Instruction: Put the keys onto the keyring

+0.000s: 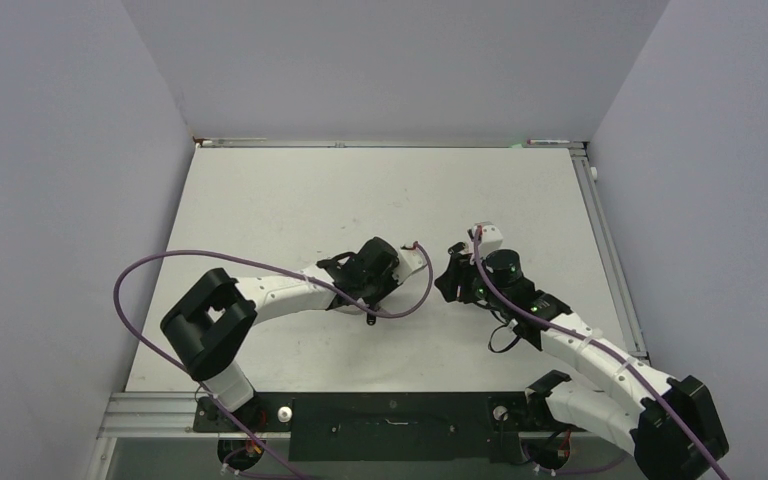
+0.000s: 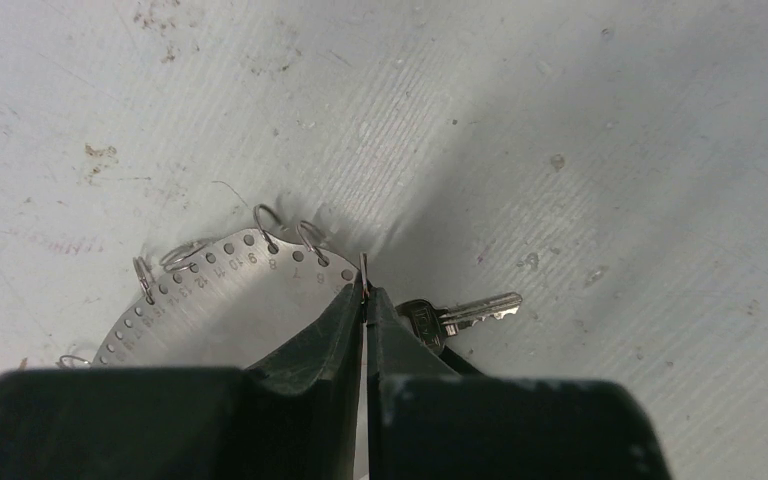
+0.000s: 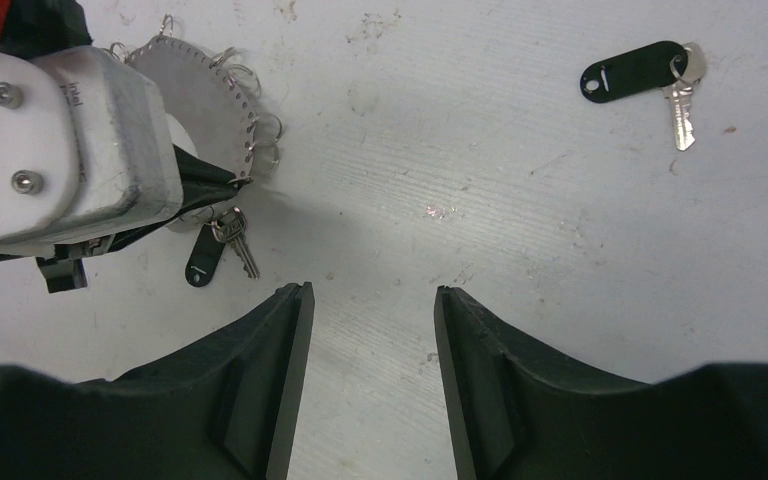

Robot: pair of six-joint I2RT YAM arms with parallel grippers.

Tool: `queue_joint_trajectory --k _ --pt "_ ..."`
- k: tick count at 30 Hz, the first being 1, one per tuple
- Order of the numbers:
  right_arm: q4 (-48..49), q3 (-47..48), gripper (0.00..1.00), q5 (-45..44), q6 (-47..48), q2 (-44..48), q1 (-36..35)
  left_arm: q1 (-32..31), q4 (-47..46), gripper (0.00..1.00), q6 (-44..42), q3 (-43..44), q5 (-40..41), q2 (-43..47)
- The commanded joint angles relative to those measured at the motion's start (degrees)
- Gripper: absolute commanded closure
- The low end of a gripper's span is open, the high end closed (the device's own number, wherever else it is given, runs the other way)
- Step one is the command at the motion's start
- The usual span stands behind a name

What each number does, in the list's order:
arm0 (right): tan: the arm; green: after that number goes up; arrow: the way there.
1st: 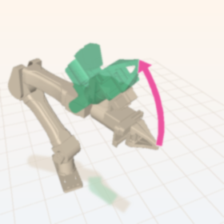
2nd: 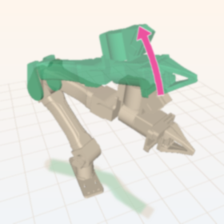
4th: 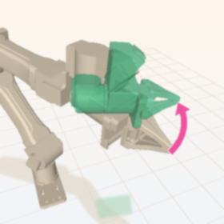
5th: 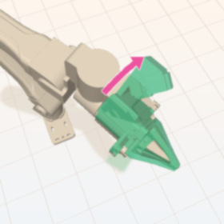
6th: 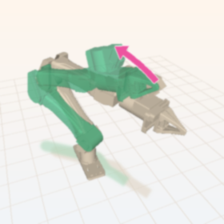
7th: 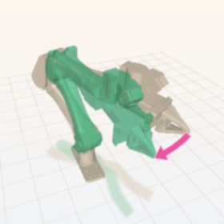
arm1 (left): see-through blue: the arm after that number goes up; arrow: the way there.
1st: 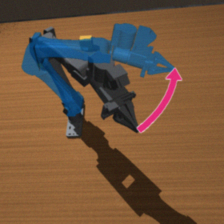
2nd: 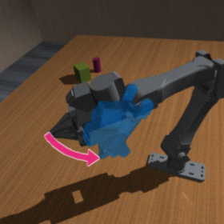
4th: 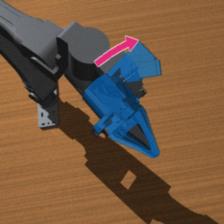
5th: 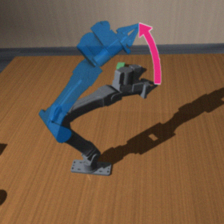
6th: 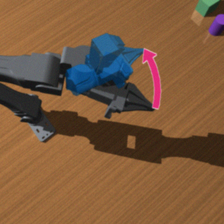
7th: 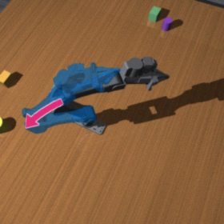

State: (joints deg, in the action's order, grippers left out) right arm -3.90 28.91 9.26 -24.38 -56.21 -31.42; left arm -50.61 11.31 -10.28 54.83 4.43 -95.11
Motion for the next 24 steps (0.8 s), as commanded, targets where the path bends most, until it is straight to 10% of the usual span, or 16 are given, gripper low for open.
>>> queue_joint_trajectory --k 1,24 --pt "-0.3 2.1 0.51 -1.9 0.8 4.9 0.4 -1.1 1.0 1.00 -2.3 2.8 0.0 4.5" --pt "13.6 -3.5 0.50 3.1 1.4 26.1 0.0 -4.4 5.6 1.00 -6.9 -3.2 -2.3 27.3"
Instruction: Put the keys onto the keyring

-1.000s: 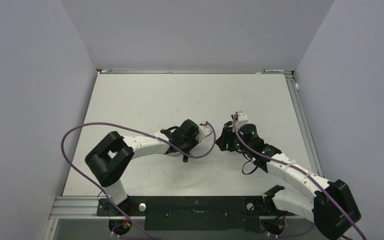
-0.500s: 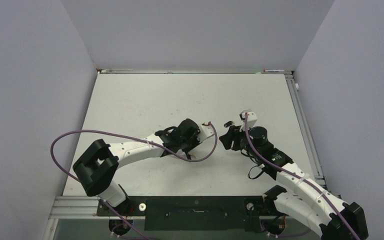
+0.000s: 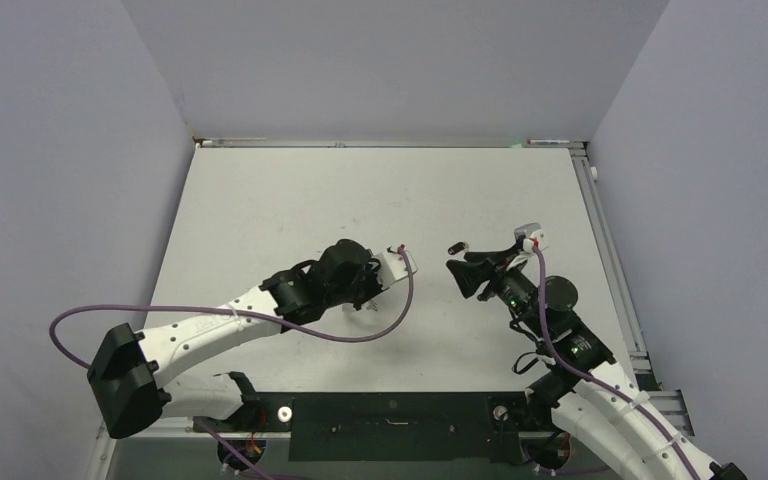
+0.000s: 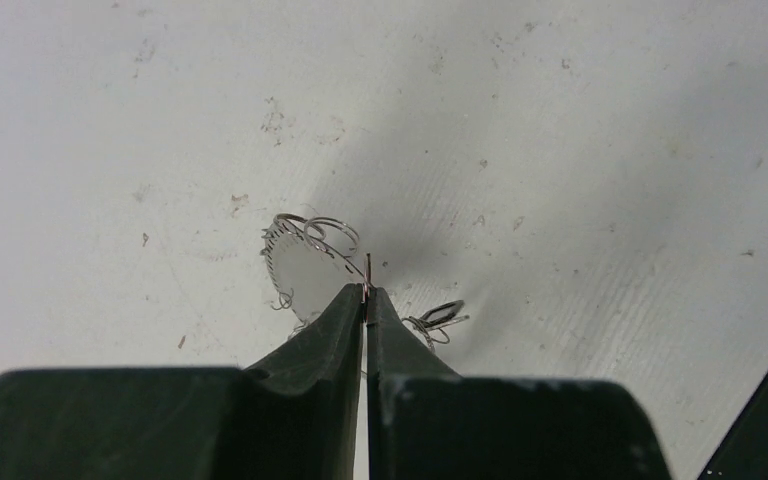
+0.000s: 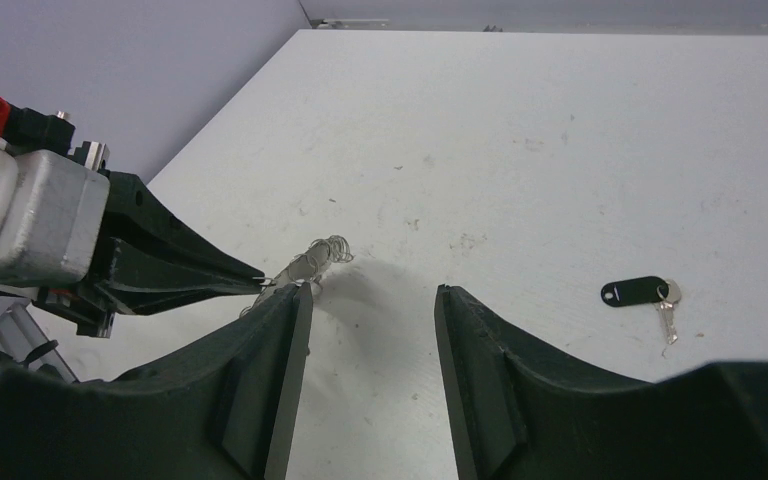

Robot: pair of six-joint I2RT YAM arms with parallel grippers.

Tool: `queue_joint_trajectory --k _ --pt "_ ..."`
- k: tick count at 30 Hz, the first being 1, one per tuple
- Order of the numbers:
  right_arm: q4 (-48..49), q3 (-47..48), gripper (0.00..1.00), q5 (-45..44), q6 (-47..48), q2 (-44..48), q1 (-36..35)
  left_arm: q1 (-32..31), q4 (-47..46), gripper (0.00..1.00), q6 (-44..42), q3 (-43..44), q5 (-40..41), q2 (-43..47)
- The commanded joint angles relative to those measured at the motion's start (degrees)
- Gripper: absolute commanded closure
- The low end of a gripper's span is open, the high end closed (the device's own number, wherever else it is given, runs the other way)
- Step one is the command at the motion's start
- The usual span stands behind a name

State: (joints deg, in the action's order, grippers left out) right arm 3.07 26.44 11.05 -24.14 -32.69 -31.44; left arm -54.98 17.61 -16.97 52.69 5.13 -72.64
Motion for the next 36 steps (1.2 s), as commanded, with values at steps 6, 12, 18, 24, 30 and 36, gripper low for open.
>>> queue_joint_trajectory --k 6,12,18,24,30,36 --pt "11.9 -1.6 0.50 6.5 2.0 2.4 -0.1 0.0 -1.7 1.00 0.9 -2.7 -5.1 11.4" --pt "14.6 -1.3 0.50 14.2 3.8 1.7 -0.2 0.0 -2.9 1.00 0.9 -4.0 -12.2 16.0" --pt "17.0 0.5 0.52 24.1 4.4 0.0 -1.3 0.0 -4.4 1.00 0.9 -5.1 -18.9 19.7" --pt "17.7 4.0 0.54 33.3 5.9 -5.9 -3.0 0.0 -5.5 1.00 1.1 -6.0 -23.1 22.1" --pt "11.8 9.0 0.55 33.4 13.2 -9.9 -9.5 0.1 -5.6 1.00 1.2 -6.2 -26.1 22.9" --pt "2.6 14.3 0.59 25.4 23.5 -14.2 -20.4 0.0 -6.0 1.00 1.2 -6.6 -27.7 23.5"
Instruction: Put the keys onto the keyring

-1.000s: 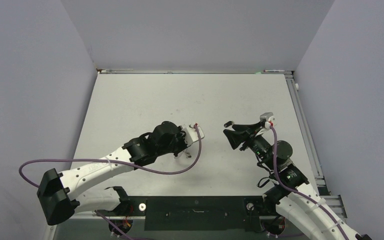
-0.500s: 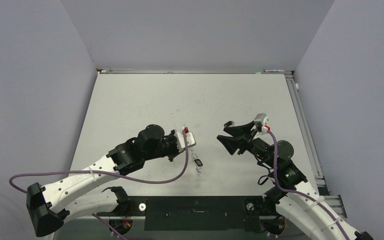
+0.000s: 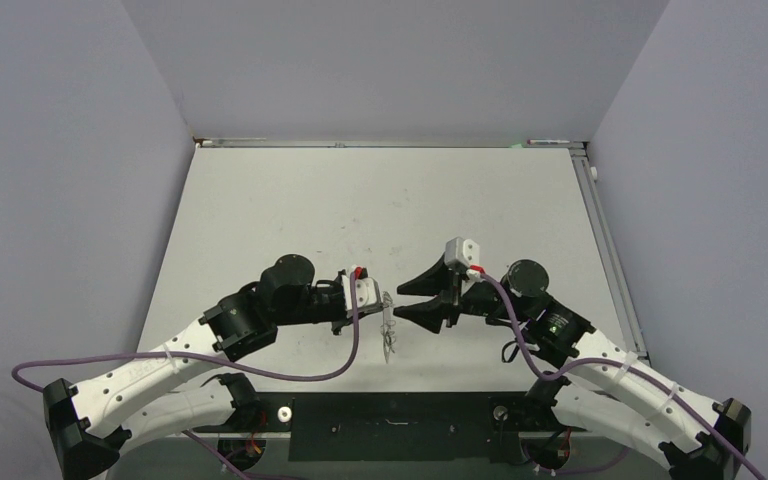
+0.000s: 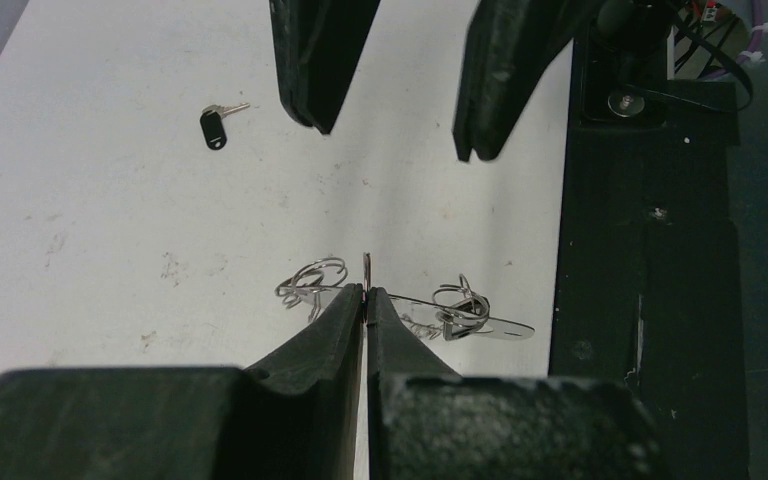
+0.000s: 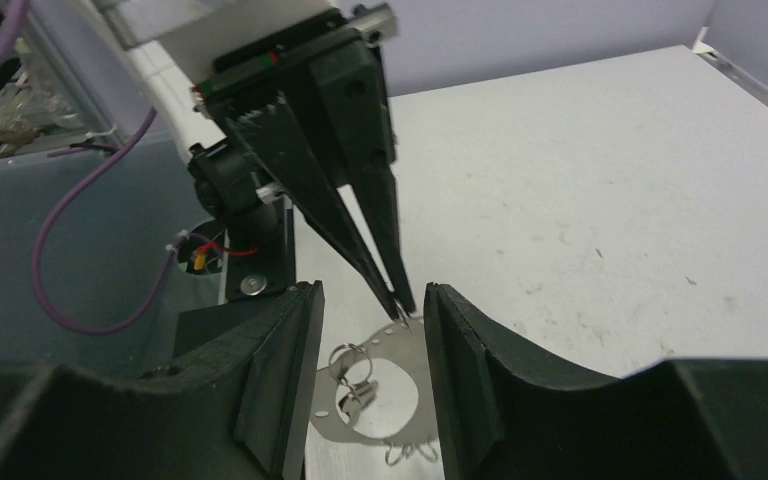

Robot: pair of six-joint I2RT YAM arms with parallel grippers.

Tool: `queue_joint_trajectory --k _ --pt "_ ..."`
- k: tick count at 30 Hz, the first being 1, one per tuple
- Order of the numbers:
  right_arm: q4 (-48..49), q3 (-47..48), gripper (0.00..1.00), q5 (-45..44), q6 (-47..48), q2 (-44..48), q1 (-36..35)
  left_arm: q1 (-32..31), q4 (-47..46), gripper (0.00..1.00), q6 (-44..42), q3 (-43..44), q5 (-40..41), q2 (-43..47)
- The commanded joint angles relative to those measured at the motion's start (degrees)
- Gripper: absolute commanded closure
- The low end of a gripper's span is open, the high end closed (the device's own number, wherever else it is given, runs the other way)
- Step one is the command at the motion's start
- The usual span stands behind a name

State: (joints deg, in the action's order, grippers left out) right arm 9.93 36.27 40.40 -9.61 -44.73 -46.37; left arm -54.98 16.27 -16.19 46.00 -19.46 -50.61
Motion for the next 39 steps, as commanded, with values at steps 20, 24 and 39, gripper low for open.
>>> queue_joint_trajectory --k 20,24,39 --pt "-7.1 4.7 0.70 -14.7 15.6 -5.5 -9.1 0.0 -5.8 1.00 0.5 -0.7 -5.1 2.0" --pt "-7.0 4.8 0.72 -14.5 15.9 -6.3 -9.1 0.0 -6.0 1.00 0.4 -0.9 -5.0 2.1" --pt "-7.6 3.9 0.75 -11.6 15.4 -7.0 -9.1 0.0 -6.1 1.00 0.1 -1.1 -4.6 2.2"
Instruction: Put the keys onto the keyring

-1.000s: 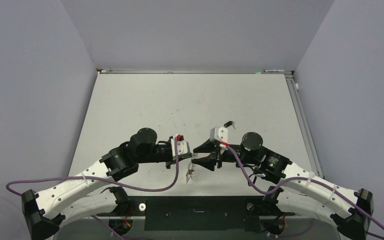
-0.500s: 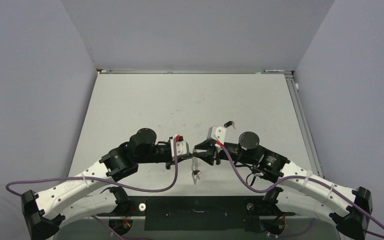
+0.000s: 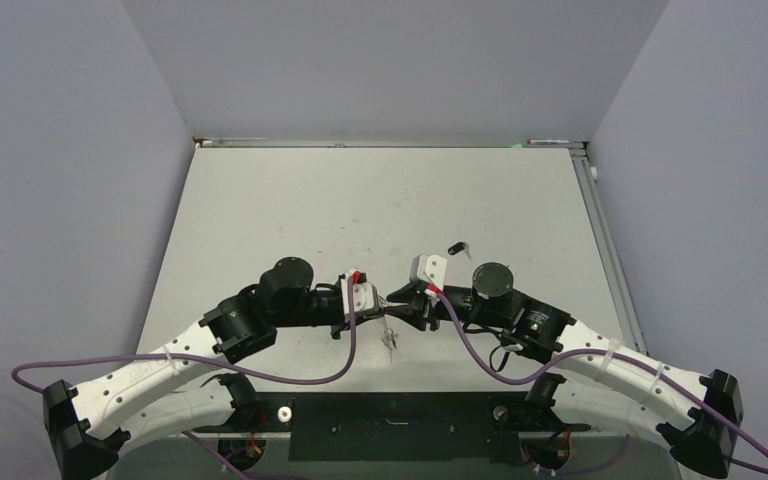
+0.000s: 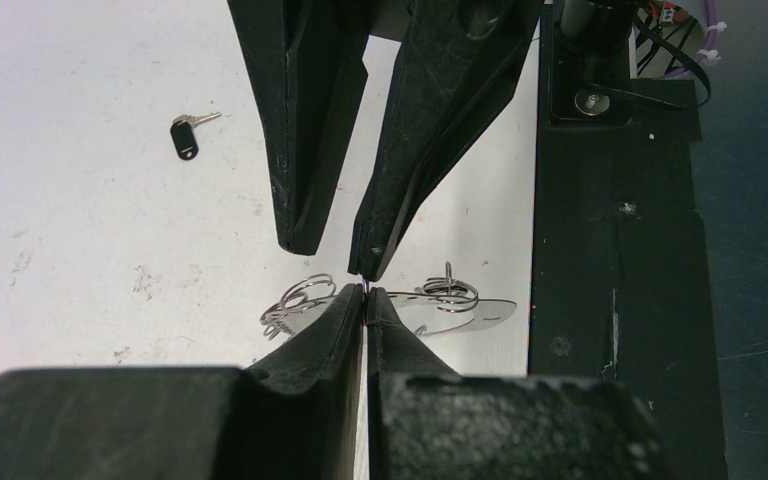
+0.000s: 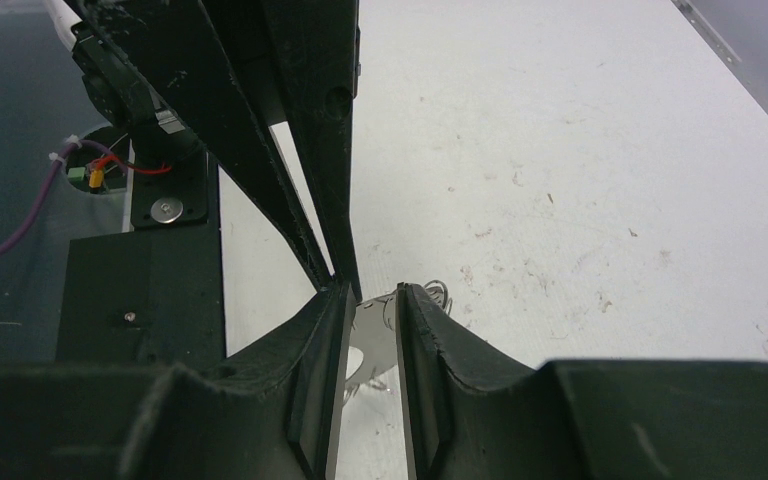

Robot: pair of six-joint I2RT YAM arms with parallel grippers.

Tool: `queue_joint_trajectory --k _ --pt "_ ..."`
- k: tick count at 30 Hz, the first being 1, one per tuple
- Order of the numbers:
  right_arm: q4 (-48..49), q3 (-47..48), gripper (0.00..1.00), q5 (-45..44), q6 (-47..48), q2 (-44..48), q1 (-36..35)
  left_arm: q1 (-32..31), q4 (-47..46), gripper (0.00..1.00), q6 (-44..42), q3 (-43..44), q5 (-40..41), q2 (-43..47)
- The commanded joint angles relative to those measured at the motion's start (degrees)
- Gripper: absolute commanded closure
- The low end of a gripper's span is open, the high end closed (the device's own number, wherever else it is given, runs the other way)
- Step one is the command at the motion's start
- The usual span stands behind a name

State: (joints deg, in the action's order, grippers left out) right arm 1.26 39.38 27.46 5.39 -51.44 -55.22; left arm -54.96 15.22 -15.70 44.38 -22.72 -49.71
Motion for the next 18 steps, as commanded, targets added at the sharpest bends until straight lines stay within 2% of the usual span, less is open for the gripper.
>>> queue_joint_trajectory --k 1,18 --pt "1.1 0.7 0.76 1.4 0.3 -0.4 -0.3 0.0 -5.1 1.00 -0.4 0.5 -1.3 1.3" --pt "1.3 -1.0 0.77 4.7 -2.2 0.9 -0.3 0.0 -5.1 1.00 -0.7 0.3 0.7 1.3"
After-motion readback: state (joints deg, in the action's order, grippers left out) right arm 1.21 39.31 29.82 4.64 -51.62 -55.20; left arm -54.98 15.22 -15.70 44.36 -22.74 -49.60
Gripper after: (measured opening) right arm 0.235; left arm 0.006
